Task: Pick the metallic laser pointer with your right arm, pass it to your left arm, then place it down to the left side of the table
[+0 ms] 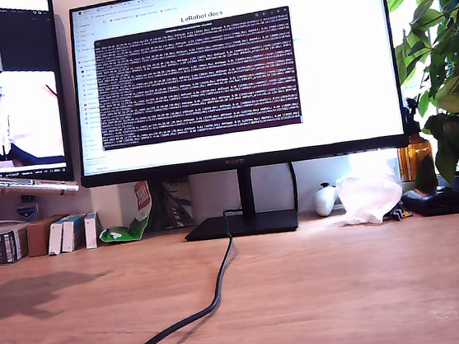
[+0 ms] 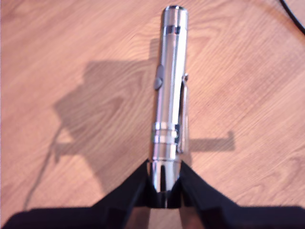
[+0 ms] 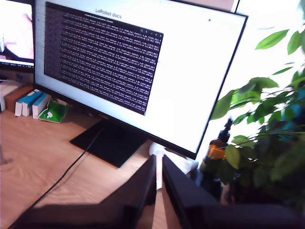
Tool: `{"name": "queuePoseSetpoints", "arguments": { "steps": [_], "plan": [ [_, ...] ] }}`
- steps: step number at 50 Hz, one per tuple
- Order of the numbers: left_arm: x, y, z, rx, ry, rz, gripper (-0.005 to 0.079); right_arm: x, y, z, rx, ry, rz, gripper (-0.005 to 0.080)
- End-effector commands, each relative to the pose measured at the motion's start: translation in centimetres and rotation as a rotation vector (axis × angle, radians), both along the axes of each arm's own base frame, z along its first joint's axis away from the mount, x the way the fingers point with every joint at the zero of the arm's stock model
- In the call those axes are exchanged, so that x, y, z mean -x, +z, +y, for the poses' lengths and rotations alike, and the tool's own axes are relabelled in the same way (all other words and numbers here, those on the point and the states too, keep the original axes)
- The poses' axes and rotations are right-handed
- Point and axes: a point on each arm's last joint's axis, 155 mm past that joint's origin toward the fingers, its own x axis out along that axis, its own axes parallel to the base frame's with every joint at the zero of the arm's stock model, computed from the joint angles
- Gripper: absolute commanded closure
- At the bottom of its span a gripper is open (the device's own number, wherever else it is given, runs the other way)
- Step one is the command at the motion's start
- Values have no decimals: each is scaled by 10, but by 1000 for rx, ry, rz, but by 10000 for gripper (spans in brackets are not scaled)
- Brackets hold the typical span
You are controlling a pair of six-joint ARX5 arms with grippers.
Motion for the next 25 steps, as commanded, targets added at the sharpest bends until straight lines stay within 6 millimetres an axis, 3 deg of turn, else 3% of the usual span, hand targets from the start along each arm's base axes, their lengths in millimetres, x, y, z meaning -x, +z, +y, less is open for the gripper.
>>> {"name": "queuePoseSetpoints", "arguments": {
  "steps": [1,16,25],
  "plan": [
    [-2,-4,3,-2,15,13,766,5,-6,-4,5,-7,-3,762],
    [0,-41,8,-32,42,131,766,41,-11,-22,8,-4,-45,762],
    [0,-58,9,-44,44,188,766,50,-26,-36,26,-50,-8,762]
  ]
}}
